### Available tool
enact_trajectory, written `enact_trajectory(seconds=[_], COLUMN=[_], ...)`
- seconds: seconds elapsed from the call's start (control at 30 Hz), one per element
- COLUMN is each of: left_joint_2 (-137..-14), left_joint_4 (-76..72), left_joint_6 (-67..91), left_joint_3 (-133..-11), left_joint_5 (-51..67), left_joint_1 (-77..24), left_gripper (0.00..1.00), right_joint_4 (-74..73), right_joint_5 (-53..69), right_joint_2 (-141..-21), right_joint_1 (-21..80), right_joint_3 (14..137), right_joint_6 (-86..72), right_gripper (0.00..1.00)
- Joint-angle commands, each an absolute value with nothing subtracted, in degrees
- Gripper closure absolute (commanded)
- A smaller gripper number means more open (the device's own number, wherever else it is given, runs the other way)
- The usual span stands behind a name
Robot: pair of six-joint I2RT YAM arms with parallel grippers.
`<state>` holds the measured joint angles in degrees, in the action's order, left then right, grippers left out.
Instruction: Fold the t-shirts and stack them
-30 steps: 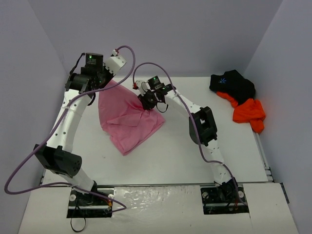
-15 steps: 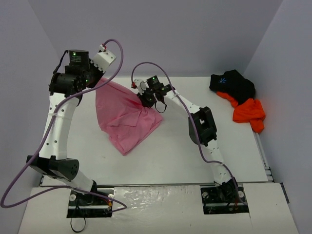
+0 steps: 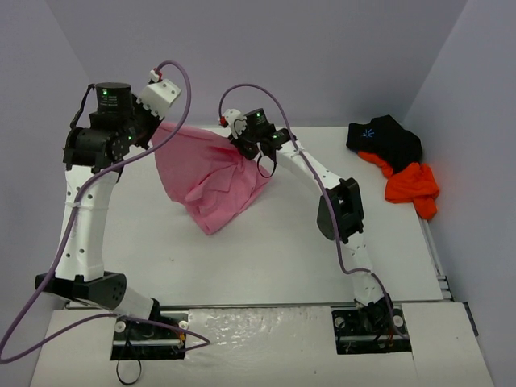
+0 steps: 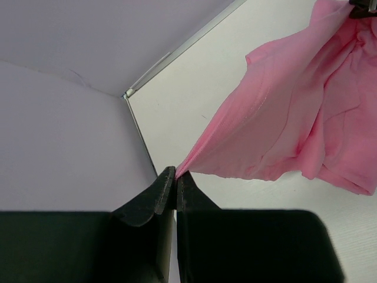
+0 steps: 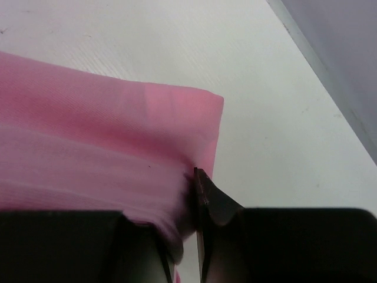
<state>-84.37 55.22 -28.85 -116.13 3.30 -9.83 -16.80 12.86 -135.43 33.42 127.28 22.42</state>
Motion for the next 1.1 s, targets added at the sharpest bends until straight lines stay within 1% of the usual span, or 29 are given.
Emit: enact_trajectory(seconds=[0.0, 0.1, 0.27, 0.3, 0.33, 0.4, 0.5, 0.57, 0.63, 0.7, 0.83, 0.97, 1.07], left_joint_2=[-79.6, -78.6, -77.9, -77.8, -77.8, -77.6, -77.2, -76.9, -76.6, -76.3, -76.1, -76.3, -76.2], left_joint_4=[48.7, 48.9, 49.6, 49.7, 49.8, 49.9, 50.2, 50.5, 50.6, 50.9, 51.1, 50.5, 50.5], left_joint_6=[-27.9, -28.0, -28.4, -28.5, -28.5, -28.6, -28.7, -28.4, -28.2, -28.2, -28.0, -27.6, -27.3], left_joint_3=[-120.1, -120.5, -121.8, -122.1, -122.4, -123.0, -123.7, -123.8, -124.0, -124.2, -124.2, -124.6, -124.9], left_joint_5=[0.0, 0.0, -0.2, -0.2, -0.1, -0.2, -0.4, -0.2, -0.2, -0.3, -0.2, -0.1, 0.0], left_joint_1=[-8.3, -7.8, -7.8, -7.8, -7.8, -7.7, -7.7, -7.7, -7.6, -7.7, -7.6, -7.1, -6.8], left_gripper=[1.0, 1.0, 1.0, 1.0, 1.0, 1.0, 1.0, 1.0, 1.0, 1.0, 1.0, 1.0, 1.0], right_joint_4=[-19.0, -19.1, -19.0, -18.9, -19.0, -19.1, -19.0, -19.0, -19.0, -19.0, -19.0, -18.9, -18.5], right_joint_5=[6.6, 6.0, 6.1, 5.9, 6.3, 6.1, 5.1, 4.0, 2.8, -1.3, -8.6, -12.4, -13.9], right_joint_2=[-131.5, -131.9, -132.2, -132.3, -132.2, -131.7, -130.9, -130.5, -129.8, -129.6, -127.7, -125.2, -123.1], right_joint_1=[31.5, 31.5, 31.6, 31.7, 31.7, 32.0, 32.0, 31.9, 31.9, 31.9, 32.0, 32.0, 31.9], right_joint_3=[128.4, 127.5, 127.0, 127.1, 127.1, 126.8, 126.2, 126.1, 126.1, 126.6, 128.9, 131.2, 132.5], right_joint_6=[22.1, 22.5, 22.0, 22.0, 21.8, 22.2, 22.6, 22.3, 22.9, 23.5, 24.4, 22.6, 20.9], right_gripper=[0.87, 0.83, 0.82, 0.8, 0.67, 0.64, 0.63, 0.45, 0.44, 0.46, 0.45, 0.47, 0.46])
